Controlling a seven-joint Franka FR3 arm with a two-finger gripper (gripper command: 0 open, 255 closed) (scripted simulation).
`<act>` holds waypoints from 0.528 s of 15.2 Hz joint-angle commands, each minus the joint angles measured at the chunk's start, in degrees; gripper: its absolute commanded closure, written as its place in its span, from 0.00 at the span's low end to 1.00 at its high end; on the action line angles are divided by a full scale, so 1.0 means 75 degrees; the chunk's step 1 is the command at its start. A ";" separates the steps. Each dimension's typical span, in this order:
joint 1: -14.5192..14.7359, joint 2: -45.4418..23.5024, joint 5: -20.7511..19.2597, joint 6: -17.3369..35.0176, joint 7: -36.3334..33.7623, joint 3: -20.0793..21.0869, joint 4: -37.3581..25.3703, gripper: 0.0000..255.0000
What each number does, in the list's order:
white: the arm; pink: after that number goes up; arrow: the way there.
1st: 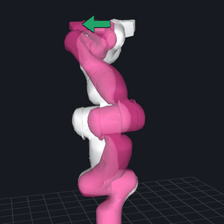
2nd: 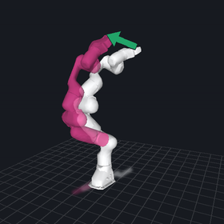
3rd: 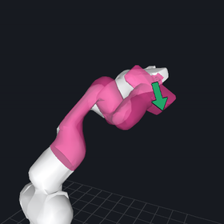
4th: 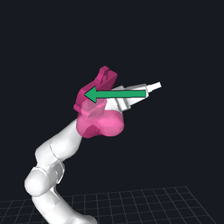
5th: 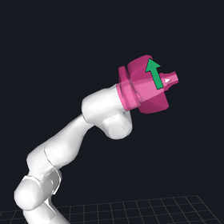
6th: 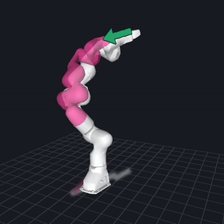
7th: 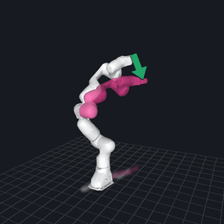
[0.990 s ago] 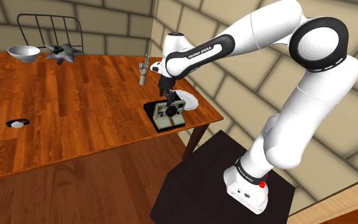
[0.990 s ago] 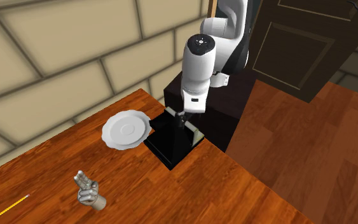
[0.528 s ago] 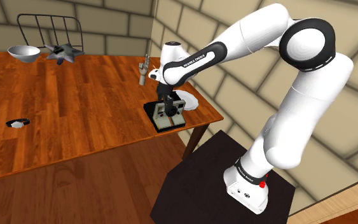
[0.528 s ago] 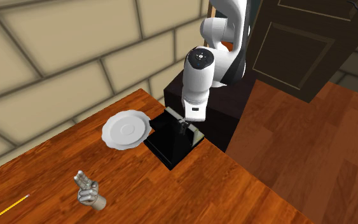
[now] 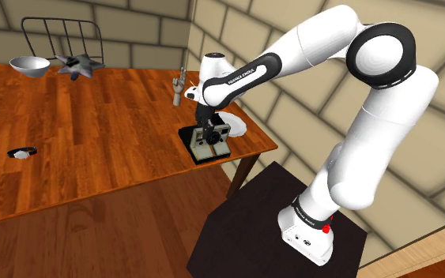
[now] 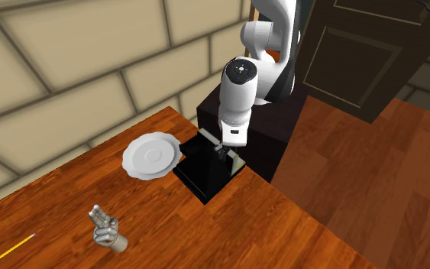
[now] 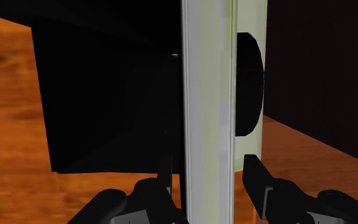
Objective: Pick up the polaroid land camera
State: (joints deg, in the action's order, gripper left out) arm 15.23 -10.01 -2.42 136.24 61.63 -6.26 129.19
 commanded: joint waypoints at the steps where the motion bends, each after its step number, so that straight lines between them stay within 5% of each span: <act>1: -0.0001 -0.0010 -0.0001 0.0002 0.0000 -0.0001 0.0008 1.00; 8: 0.0001 0.0338 -0.0031 -0.0481 0.0010 -0.0014 -0.0129 1.00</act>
State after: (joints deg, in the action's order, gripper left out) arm 15.26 -7.94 -2.64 133.31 61.59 -6.35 128.70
